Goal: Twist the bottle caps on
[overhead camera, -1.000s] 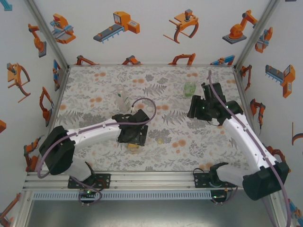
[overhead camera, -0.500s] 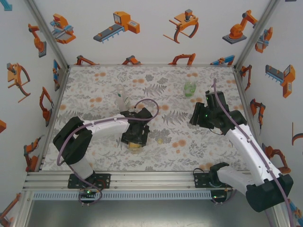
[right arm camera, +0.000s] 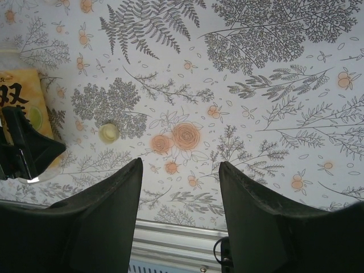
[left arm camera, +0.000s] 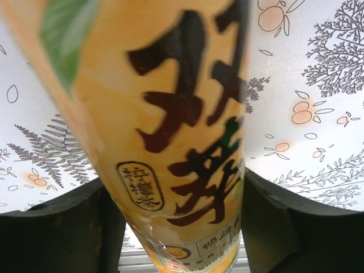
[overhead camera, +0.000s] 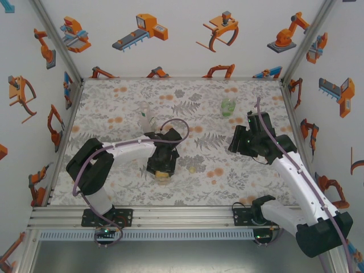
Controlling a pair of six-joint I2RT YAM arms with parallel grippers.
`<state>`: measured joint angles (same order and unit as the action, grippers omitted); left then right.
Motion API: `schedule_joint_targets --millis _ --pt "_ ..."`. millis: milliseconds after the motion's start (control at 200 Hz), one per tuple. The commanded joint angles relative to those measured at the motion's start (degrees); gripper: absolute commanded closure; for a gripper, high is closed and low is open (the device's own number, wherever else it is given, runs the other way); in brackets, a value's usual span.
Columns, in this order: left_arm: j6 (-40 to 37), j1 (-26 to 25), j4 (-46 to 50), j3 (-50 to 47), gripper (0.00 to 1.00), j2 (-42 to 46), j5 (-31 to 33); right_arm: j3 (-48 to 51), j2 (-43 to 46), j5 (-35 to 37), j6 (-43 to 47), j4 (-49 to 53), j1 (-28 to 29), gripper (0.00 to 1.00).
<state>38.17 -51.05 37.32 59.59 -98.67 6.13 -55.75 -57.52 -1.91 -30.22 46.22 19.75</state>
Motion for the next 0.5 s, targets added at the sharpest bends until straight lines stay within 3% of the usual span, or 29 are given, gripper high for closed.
schedule_joint_targets --millis 0,195,496 --pt "0.6 0.3 0.3 0.9 0.41 -0.8 -1.4 0.4 0.9 0.6 -0.8 1.0 0.3 0.47" --pt "-0.2 0.3 0.1 1.0 0.50 0.4 -1.4 0.0 1.0 0.6 -0.9 1.4 0.3 0.46" --pt "-4.4 -0.4 0.4 2.3 0.54 5.4 -1.1 -0.3 1.4 0.4 -1.4 2.0 0.4 0.47"
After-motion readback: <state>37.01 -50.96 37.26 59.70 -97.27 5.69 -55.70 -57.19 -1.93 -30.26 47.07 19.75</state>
